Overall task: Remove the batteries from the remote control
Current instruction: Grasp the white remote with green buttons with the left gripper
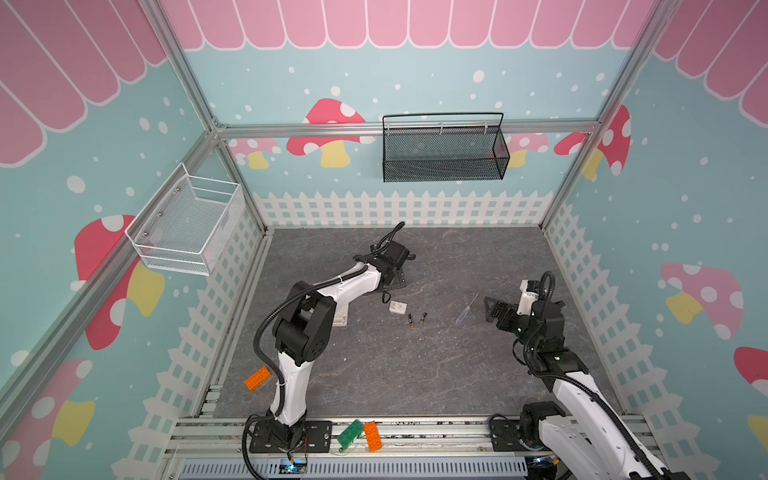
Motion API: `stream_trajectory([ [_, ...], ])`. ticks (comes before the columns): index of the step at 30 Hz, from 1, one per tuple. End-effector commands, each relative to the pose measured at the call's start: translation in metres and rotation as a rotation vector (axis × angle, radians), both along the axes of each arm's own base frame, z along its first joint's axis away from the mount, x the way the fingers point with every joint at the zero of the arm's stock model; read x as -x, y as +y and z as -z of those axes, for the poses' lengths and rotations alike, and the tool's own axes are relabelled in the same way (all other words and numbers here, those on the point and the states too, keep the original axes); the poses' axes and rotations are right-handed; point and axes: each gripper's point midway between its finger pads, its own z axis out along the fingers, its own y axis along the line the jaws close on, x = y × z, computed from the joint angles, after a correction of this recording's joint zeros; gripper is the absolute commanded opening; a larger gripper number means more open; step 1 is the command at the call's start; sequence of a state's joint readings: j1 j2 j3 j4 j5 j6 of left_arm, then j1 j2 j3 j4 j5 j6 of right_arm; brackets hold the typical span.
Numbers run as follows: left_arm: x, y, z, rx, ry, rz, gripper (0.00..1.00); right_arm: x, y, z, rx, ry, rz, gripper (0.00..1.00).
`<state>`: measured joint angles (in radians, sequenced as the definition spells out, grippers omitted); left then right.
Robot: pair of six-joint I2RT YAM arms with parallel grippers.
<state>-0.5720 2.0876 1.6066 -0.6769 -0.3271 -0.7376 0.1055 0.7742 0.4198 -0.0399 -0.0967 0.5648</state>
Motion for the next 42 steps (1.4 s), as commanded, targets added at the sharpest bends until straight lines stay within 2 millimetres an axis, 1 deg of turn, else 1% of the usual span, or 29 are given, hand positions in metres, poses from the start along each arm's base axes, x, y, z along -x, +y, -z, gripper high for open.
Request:
stream_trajectory([
  [1,-0.003,0.004,0.006,-0.048,-0.001,-0.066,0.99,0.011,0.007,0.002,0.005,0.039,-0.054,0.98],
  [5,-0.011,-0.003,0.018,-0.044,0.02,-0.066,0.99,0.018,0.006,0.006,0.011,0.027,-0.06,0.97],
  [12,-0.027,-0.014,0.029,-0.019,0.038,-0.064,0.99,0.023,0.009,0.012,0.005,0.048,-0.076,0.96],
  [16,-0.032,-0.009,0.036,-0.018,0.046,-0.078,0.99,0.024,0.011,0.01,-0.003,0.047,-0.089,0.95],
  [18,-0.033,-0.005,0.046,-0.015,0.069,-0.093,0.95,0.024,0.01,0.013,0.005,0.047,-0.083,0.94],
  [22,-0.033,0.002,0.05,-0.021,0.073,-0.101,0.89,0.024,0.013,0.013,-0.007,0.05,-0.099,0.92],
  [25,-0.033,0.007,0.059,-0.024,0.09,-0.113,0.87,0.023,0.011,0.02,0.01,0.05,-0.095,0.9],
  [27,-0.033,0.008,0.062,-0.032,0.092,-0.098,0.84,0.021,0.012,0.017,0.007,0.054,-0.093,0.89],
  [29,-0.032,0.01,0.064,-0.036,0.094,-0.094,0.78,0.02,0.014,0.014,0.002,0.046,-0.104,0.89],
  [31,-0.029,0.007,0.07,-0.002,0.123,-0.09,0.72,0.018,0.012,0.015,0.018,0.035,-0.104,0.89],
  [32,-0.029,0.005,0.071,0.01,0.127,-0.081,0.67,0.017,0.011,0.015,0.027,0.031,-0.099,0.88],
  [33,-0.028,0.004,0.071,0.012,0.126,-0.071,0.64,0.017,0.01,0.014,0.03,0.035,-0.095,0.87],
  [36,-0.029,-0.003,0.063,0.037,0.113,-0.025,0.57,0.015,0.014,0.007,0.026,0.019,-0.115,0.86],
  [40,-0.032,-0.016,0.054,0.071,0.095,0.043,0.54,0.014,0.013,0.005,0.052,-0.003,-0.126,0.82],
  [42,-0.033,-0.022,0.042,0.057,0.066,0.082,0.54,0.012,0.015,-0.007,0.057,-0.028,-0.141,0.82],
])
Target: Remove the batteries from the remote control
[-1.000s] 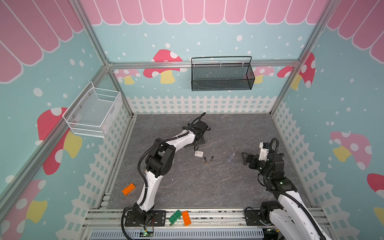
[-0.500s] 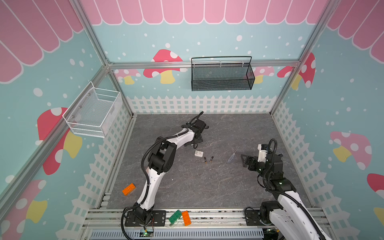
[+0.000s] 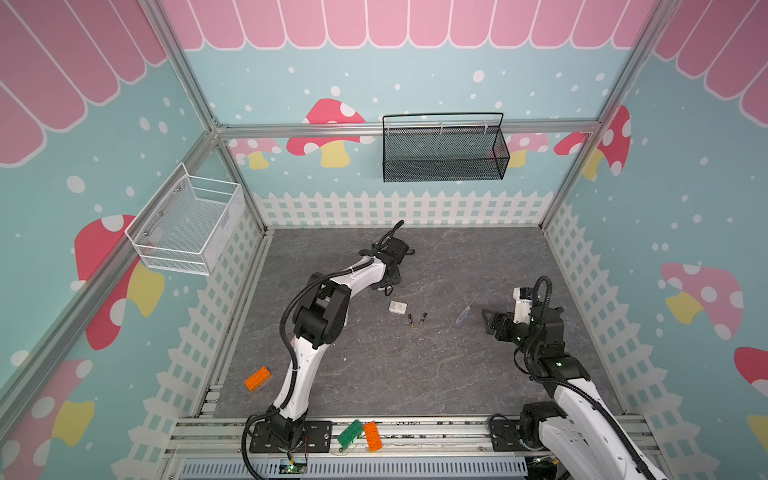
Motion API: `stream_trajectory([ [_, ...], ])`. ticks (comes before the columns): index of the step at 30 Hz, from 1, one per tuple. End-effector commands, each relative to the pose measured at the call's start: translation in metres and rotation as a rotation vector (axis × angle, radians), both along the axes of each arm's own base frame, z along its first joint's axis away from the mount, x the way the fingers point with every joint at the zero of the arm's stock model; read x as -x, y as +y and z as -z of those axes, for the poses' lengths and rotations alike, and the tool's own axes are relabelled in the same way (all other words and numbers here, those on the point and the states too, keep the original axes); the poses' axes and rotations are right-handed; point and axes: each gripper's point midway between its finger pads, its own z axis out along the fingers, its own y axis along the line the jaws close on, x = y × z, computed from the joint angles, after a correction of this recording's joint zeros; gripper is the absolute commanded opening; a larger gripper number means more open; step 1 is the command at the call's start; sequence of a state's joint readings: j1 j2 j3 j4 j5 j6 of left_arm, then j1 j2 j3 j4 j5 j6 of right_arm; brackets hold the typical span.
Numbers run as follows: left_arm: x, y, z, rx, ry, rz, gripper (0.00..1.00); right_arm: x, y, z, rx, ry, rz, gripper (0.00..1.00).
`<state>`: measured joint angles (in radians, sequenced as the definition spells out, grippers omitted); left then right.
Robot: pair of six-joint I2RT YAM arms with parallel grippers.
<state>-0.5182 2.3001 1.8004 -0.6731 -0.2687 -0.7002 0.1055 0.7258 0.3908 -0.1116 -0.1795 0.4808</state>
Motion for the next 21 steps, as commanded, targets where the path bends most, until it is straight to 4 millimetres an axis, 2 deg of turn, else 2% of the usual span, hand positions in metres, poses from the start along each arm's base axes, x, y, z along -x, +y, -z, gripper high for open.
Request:
stream_trajectory([
  [1,0.01,-0.022,-0.006,0.044,0.009,0.105,0.54,-0.005,0.005,-0.026,0.018,-0.082,-0.046,0.82],
  [4,0.007,-0.038,-0.026,0.091,-0.017,0.171,0.49,-0.006,0.008,-0.04,0.068,-0.145,-0.09,0.81],
  [8,0.007,-0.059,-0.069,0.104,-0.102,0.303,0.42,-0.007,0.012,-0.066,0.154,-0.222,-0.157,0.81],
  [11,0.012,-0.076,-0.093,0.157,-0.13,0.416,0.37,-0.007,0.011,-0.081,0.253,-0.3,-0.195,0.81],
  [14,0.024,-0.087,-0.119,0.184,-0.17,0.513,0.37,-0.005,0.014,-0.098,0.34,-0.374,-0.246,0.77],
  [18,0.049,-0.104,-0.148,0.241,-0.2,0.692,0.34,0.014,0.04,-0.112,0.498,-0.541,-0.485,0.66],
  [21,0.064,-0.107,-0.164,0.247,-0.23,0.767,0.27,0.032,0.053,-0.123,0.645,-0.688,-0.618,0.69],
])
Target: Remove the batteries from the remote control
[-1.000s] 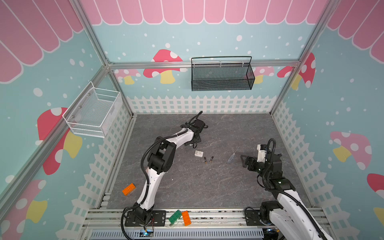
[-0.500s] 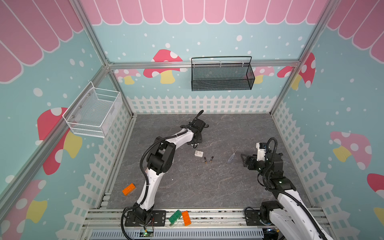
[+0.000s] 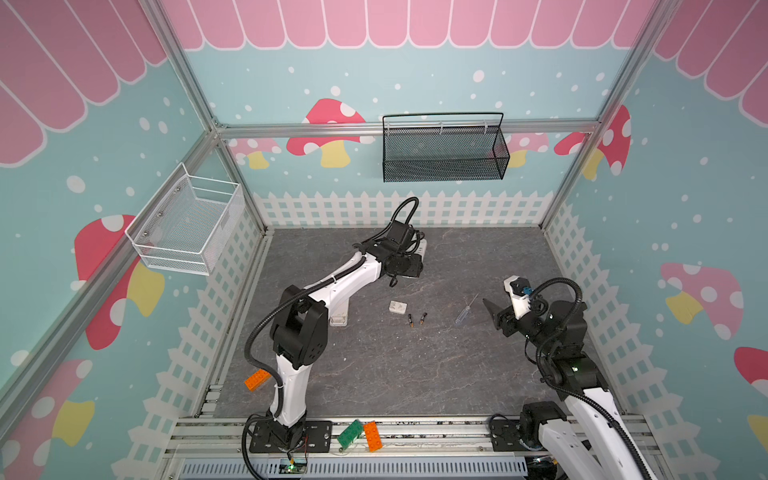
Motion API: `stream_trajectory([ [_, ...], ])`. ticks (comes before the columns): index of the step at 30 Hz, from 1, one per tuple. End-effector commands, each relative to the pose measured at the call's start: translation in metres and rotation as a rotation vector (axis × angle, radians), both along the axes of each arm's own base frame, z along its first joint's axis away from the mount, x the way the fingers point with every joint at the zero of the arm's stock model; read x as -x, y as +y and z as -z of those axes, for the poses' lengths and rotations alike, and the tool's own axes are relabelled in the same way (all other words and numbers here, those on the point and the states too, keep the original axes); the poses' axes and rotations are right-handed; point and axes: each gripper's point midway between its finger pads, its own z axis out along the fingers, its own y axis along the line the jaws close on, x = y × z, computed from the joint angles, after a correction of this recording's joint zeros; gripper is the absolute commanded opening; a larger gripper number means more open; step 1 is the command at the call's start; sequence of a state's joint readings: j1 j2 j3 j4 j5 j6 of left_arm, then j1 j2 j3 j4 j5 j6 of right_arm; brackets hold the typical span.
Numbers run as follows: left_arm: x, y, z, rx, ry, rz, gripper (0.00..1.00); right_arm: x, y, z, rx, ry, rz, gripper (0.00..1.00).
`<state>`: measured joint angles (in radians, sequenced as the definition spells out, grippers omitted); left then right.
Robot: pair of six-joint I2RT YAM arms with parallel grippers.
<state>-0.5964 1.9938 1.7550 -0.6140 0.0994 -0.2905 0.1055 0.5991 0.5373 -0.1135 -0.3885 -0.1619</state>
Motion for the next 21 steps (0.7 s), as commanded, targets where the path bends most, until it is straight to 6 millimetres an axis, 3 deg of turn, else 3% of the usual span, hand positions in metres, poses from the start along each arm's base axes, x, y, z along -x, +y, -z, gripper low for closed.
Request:
stream_trajectory([
  [1,0.023,-0.014,-0.023,0.016,-0.067,0.18,0.23,0.021,0.018,-0.021,0.229,-0.228,-0.189,0.7],
  [6,0.06,-0.019,-0.034,-0.006,-0.111,0.438,0.17,0.021,0.013,-0.029,0.394,-0.343,-0.183,0.72],
  [11,0.097,-0.019,-0.028,-0.09,-0.126,0.689,0.13,0.019,0.01,-0.034,0.549,-0.446,-0.188,0.7],
  [14,0.107,-0.015,-0.027,-0.133,-0.134,0.779,0.07,0.015,0.007,-0.036,0.641,-0.485,-0.186,0.68],
  [18,0.119,-0.018,-0.032,-0.134,-0.129,0.852,0.06,0.012,0.006,-0.028,0.765,-0.533,-0.209,0.68],
  [21,0.146,-0.023,-0.034,-0.094,-0.065,0.959,0.07,0.008,0.008,-0.019,0.828,-0.539,-0.244,0.68],
])
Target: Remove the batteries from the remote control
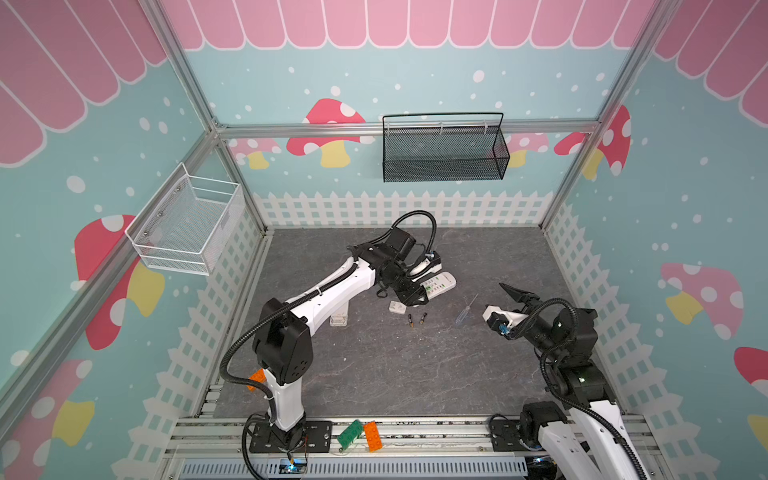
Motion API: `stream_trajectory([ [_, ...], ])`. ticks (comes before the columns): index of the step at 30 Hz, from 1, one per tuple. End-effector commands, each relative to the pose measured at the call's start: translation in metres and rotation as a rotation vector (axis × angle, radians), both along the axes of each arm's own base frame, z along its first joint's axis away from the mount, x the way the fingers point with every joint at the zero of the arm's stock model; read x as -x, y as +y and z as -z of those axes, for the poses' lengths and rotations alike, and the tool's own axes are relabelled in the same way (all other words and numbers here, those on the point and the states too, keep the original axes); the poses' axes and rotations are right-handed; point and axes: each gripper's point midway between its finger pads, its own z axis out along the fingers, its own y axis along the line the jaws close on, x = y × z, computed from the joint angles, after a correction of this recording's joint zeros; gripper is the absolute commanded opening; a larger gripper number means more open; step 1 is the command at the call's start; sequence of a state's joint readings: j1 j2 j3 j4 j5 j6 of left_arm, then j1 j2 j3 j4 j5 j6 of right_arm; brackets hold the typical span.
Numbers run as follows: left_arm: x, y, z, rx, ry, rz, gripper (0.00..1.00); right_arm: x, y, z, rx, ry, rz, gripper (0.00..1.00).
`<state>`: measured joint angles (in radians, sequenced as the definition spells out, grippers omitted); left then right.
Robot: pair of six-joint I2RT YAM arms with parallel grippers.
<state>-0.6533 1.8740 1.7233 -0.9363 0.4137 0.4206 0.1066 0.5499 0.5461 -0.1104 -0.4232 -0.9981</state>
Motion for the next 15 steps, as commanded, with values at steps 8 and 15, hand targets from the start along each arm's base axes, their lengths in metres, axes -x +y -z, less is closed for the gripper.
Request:
stream_trajectory([
  [8,0.056,-0.021,-0.021,0.037,0.045,0.258,0.05,-0.002,0.023,0.026,0.228,-0.093,-0.133,0.66],
  [15,0.062,-0.026,-0.023,0.044,0.054,0.275,0.04,-0.001,0.038,0.057,0.3,-0.076,-0.183,0.67],
])
